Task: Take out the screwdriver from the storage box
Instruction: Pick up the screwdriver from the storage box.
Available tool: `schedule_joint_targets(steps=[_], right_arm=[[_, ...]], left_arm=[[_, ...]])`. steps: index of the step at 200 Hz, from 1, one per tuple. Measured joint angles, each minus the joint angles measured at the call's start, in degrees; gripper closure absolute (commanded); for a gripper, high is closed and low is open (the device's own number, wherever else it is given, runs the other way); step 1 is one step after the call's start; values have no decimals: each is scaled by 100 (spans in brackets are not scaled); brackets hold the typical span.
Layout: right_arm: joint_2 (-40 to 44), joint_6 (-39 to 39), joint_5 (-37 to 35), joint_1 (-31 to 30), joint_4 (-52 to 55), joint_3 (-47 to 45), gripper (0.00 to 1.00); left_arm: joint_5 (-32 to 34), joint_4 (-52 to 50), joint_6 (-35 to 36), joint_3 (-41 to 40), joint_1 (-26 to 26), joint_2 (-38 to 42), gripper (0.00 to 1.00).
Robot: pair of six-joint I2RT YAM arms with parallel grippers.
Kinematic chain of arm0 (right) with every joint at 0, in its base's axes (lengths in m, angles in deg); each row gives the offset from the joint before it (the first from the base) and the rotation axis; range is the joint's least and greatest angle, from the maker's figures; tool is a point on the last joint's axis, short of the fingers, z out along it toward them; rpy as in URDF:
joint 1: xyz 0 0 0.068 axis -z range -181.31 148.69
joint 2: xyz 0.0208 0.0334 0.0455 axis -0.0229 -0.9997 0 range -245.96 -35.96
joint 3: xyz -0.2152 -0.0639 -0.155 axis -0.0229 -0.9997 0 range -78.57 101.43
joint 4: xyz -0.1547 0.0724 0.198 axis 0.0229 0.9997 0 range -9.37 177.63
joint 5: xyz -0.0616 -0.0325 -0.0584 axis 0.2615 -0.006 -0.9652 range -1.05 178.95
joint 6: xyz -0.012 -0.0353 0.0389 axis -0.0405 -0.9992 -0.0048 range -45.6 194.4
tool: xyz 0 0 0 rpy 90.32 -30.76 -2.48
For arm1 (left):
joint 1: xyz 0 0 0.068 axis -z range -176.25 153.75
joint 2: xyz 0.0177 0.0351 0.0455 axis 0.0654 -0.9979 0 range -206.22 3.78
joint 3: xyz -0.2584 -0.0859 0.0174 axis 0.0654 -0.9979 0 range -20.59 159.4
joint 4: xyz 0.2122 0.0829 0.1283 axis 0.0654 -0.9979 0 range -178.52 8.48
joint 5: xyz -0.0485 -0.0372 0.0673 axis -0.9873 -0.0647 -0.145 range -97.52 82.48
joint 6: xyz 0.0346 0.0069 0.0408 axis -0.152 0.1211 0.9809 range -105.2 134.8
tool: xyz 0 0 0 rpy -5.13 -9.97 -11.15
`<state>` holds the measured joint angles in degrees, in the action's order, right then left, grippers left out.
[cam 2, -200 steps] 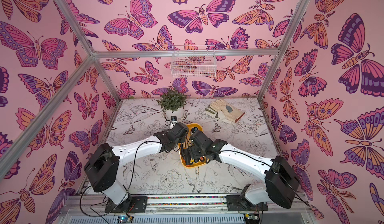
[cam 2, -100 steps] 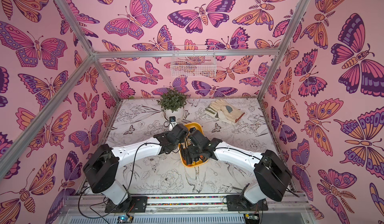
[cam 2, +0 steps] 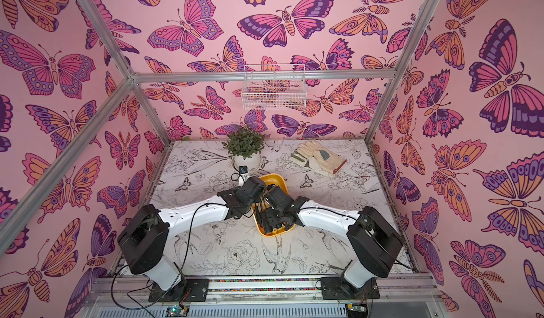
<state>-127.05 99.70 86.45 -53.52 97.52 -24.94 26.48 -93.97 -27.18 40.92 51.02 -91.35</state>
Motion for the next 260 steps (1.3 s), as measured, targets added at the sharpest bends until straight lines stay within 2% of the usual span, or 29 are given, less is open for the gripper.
schedule_joint_targets(steps=[84,105,129,185,260], right_arm=[[-197,74,114,44,-85,131,74],[-199,144,179,44,-107,140,83],[-208,155,264,44,-164,142,100],[-7,144,260,46,-164,15,100],[1602,103,212,74,96,-345,100]], left_arm=[[173,144,-48,-201,-39,63,100],[175,225,-24,-234,-37,90,100],[168,315,28,-243,-35,92,100],[162,468,122,-245,9,94,100],[160,531,275,-240,46,94,100]])
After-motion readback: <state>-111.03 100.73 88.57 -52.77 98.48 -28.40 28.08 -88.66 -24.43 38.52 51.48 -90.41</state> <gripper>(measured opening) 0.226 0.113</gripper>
